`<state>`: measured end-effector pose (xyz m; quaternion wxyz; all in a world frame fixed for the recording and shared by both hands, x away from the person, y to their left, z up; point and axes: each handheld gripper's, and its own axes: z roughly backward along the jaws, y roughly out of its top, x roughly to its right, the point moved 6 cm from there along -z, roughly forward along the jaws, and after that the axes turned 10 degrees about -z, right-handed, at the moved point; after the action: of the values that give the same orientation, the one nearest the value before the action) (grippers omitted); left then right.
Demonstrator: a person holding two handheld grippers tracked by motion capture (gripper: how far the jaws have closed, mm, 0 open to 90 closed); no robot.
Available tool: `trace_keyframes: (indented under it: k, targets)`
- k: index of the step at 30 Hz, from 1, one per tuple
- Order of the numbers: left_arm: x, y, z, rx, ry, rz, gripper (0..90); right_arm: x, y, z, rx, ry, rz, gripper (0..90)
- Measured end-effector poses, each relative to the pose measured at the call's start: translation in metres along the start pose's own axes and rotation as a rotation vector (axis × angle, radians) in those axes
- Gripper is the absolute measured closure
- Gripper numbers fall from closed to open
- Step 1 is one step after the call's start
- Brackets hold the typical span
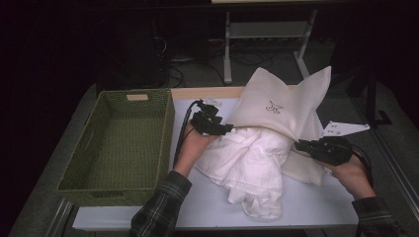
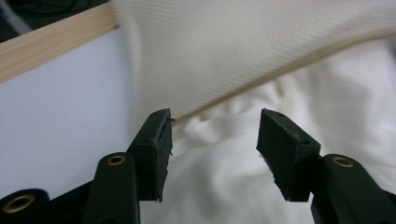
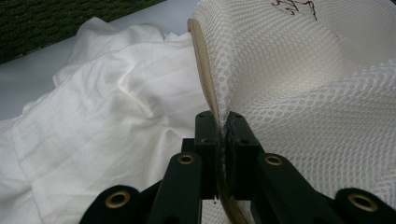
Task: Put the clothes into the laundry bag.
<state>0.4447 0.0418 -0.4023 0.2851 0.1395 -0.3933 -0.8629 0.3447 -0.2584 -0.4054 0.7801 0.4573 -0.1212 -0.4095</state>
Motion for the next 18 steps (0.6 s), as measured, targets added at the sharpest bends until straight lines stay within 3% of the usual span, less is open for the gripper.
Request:
trace_keyframes:
  k: [3,5,8,13,16,18]
  targets:
    - [-0.009,-0.009,-0.005,-0.042,0.022,0.017,45.1,0.0,0.0,0.0,-0.001,0.0,0.0,84.1]
    - [-0.009,-0.017,-0.008,-0.055,-0.003,0.038,44.0,0.001,-0.001,0.0,-0.002,-0.001,-0.001,84.1]
    - [-0.006,-0.033,-0.013,-0.085,-0.018,0.02,38.4,0.001,-0.001,0.0,-0.002,0.0,0.0,83.7]
    - [0.0,-0.052,-0.021,-0.104,-0.106,0.039,36.2,0.001,-0.002,-0.001,-0.011,-0.006,0.001,83.8]
    - [0.007,-0.059,-0.025,-0.127,-0.147,-0.002,47.7,0.001,-0.002,-0.001,-0.01,-0.007,0.004,83.8]
    - [0.011,-0.061,-0.026,-0.125,-0.171,-0.013,65.6,0.001,-0.002,-0.002,-0.009,-0.008,0.006,83.8]
